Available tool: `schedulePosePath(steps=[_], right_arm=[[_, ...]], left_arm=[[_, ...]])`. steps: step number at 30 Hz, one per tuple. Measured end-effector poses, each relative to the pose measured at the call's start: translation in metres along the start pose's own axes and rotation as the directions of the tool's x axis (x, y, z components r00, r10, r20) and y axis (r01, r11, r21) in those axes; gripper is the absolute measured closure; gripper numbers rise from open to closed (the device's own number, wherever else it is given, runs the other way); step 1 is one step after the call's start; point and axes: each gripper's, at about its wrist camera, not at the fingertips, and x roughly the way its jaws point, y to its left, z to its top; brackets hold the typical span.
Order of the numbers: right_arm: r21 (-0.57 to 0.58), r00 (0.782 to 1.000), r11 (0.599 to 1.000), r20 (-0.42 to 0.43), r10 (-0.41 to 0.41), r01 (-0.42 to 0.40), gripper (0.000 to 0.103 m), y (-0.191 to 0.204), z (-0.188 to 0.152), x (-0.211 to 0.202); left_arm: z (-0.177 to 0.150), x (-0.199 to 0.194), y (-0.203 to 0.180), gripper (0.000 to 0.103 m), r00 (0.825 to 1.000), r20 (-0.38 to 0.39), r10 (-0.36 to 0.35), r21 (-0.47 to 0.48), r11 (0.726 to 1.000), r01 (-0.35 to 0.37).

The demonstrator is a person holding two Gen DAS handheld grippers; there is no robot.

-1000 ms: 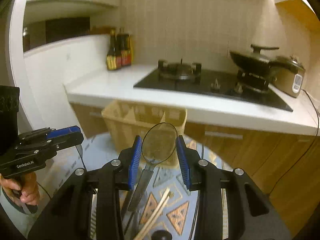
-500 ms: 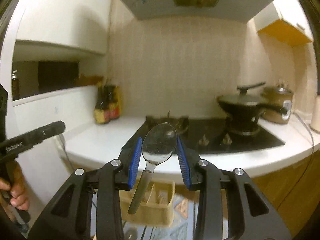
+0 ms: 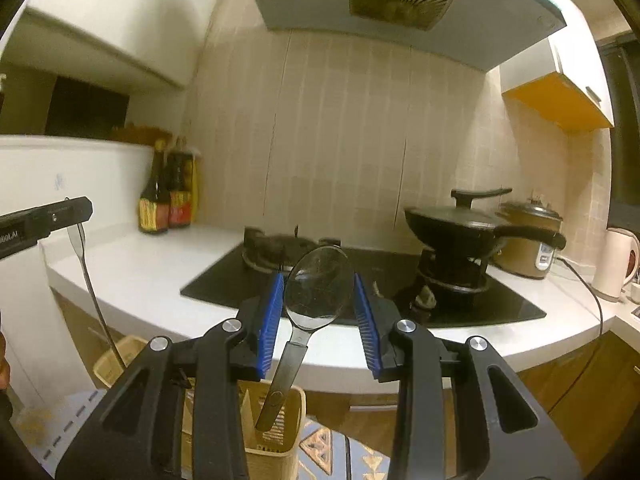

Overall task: Organize utensils
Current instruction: 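Lift the left tool's spoon over the beige basket while the right tool carries its spoon there, then open the right tool to drop its spoon in the basket while the left tool releases its spoon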

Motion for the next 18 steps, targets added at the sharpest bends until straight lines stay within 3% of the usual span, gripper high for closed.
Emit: schedulePosePath(steps=[5,10,14,18], right_arm=[[0.002,0.997,1.0,-0.065,0.028,-0.028,0.07,0.002,-0.014,0.013],[0.056,0.982,0.993,-0.154,0.11,-0.102,0.07,-0.002,-0.023,0.015],[0.125,0.957,0.979,-0.222,0.186,-0.161,0.041,-0.006,-0.027,0.012],[0.156,0.936,0.967,-0.261,0.236,-0.2,0.041,-0.007,-0.032,0.0]], left_arm=[[-0.018,0.015,0.004,0.074,0.999,-0.049,0.002,-0.004,1.0,-0.002],[-0.029,0.018,0.007,0.073,0.994,-0.101,-0.034,-0.022,0.999,0.032],[-0.034,0.013,0.008,0.069,0.987,-0.142,-0.073,-0.045,0.997,0.067],[-0.038,0.003,0.007,0.059,0.973,-0.194,-0.124,-0.065,0.991,0.113]])
